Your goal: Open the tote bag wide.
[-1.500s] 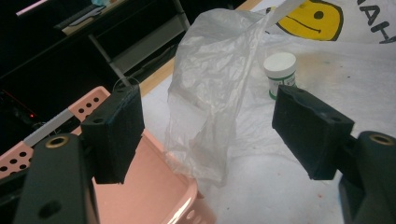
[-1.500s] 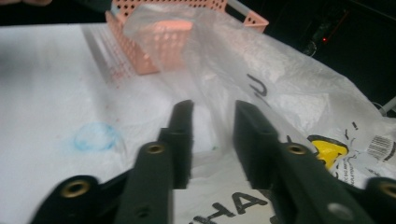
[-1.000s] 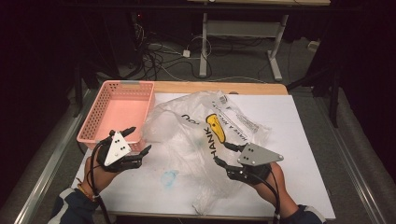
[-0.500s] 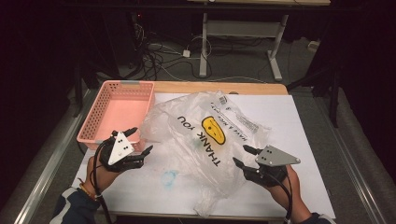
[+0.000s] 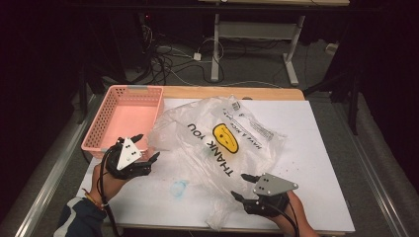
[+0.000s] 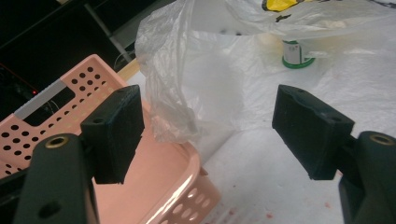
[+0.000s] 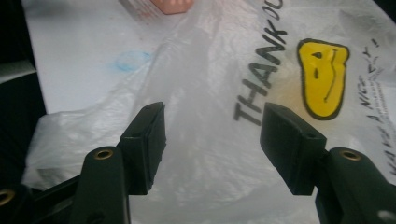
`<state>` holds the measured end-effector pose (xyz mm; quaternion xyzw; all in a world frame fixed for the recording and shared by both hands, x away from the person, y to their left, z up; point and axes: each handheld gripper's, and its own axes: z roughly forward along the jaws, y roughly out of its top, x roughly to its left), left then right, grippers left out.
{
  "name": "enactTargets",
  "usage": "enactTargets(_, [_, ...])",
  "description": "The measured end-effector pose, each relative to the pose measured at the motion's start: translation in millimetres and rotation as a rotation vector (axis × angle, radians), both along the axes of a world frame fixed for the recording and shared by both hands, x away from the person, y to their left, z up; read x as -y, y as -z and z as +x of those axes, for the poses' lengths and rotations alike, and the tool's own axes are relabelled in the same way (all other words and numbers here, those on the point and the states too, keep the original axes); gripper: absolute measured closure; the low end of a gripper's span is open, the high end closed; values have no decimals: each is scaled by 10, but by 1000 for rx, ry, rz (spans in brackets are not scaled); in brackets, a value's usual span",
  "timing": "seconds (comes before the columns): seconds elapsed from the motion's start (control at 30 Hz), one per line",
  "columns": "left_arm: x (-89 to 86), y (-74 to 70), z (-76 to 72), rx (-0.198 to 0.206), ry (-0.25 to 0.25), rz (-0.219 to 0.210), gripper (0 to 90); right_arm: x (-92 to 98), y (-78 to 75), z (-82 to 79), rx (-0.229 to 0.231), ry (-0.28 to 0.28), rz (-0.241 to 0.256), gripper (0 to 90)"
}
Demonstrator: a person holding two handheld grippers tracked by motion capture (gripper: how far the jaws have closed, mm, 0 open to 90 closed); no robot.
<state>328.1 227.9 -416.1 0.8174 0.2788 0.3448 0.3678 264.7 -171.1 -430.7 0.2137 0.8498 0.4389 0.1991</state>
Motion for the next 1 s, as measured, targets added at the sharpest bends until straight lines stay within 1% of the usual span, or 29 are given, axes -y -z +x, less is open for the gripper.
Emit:
enactTargets(0.07, [6,-6,65,-10,-26,1,245,-32,9,-71,-9,-29,22,391])
enactTargets(0.1, [13,-7,104,-18,-40,-5,245,-56,18,-107,-12,-44,23,379])
enactTargets(0.13, [21,-7,142,-25,-59,-7,245,-118,59,-161,-27,-86,5,358])
enactTargets(0.17, [31,-6,176,-35,-73,-9,245,-154,85,-185,-29,-96,-18,353])
enactTargets(0.2, [44,-2,205,-44,-82,-7,245,-154,85,-185,-29,-96,-18,353])
enactTargets(0.23, [61,0,238,-43,-92,9,245,-184,106,-201,-24,-107,-44,350])
enactTargets(0.27, [80,7,265,-52,-104,16,246,-203,122,-206,-21,-117,-63,345])
enactTargets(0.3, [92,11,293,-63,-110,20,249,-212,139,-201,-25,-123,-70,345])
enactTargets(0.33, [101,14,320,-73,-117,23,266,-217,177,-176,-35,-106,-86,395])
enactTargets(0.37, [108,20,347,-82,-125,19,301,-218,202,-158,-35,-93,-104,464])
enactTargets(0.4, [109,24,377,-95,-128,17,301,-218,202,-158,-35,-93,-104,464])
enactTargets(0.43, [106,26,404,-106,-127,18,389,-217,242,-126,-32,-71,-148,592])
enactTargets(0.47, [105,33,425,-112,-130,15,389,-217,242,-126,-32,-71,-148,592])
enactTargets(0.5, [103,35,442,-114,-132,12,435,-209,251,-115,-35,-69,-148,655])
enactTargets(0.53, [99,32,452,-115,-132,6,580,-202,249,-98,-34,-52,-154,768])
enactTargets(0.57, [97,25,460,-115,-131,-2,580,-202,249,-98,-34,-52,-154,768])
enactTargets(0.6, [95,14,467,-112,-128,-5,689,-186,236,-82,-28,-40,-154,835])
enactTargets(0.63, [95,4,467,-104,-121,-11,689,-186,236,-82,-28,-40,-154,835])
enactTargets(0.67, [97,-6,461,-100,-110,-21,738,-174,230,-74,-25,-31,-153,864])
enactTargets(0.7, [102,-16,455,-98,-98,-23,766,-160,223,-66,-17,-22,-150,878])
enactTargets(0.73, [109,-26,443,-94,-86,-20,819,-128,190,-63,0,-2,-137,893])
enactTargets(0.77, [115,-36,429,-92,-73,-21,819,-128,190,-63,0,-2,-137,893])
enactTargets(0.8, [119,-46,407,-103,-66,-26,832,-110,166,-61,17,6,-135,895])
enactTargets(0.83, [121,-60,392,-100,-60,-31,832,-90,140,-61,34,20,-130,896])
enactTargets(0.87, [117,-78,374,-98,-54,-35,843,-39,81,-53,63,46,-108,897])
enactTargets(0.9, [110,-97,358,-94,-50,-40,848,-12,49,-50,80,57,-102,898])
enactTargets(0.93, [99,-117,340,-88,-50,-46,848,-12,49,-50,80,57,-102,898])
enactTargets(0.97, [82,-137,324,-83,-50,-61,849,54,-22,-40,113,86,-84,899])
enactTargets(1.0, [62,-159,310,-79,-48,-73,849,54,-22,-40,113,86,-84,899])
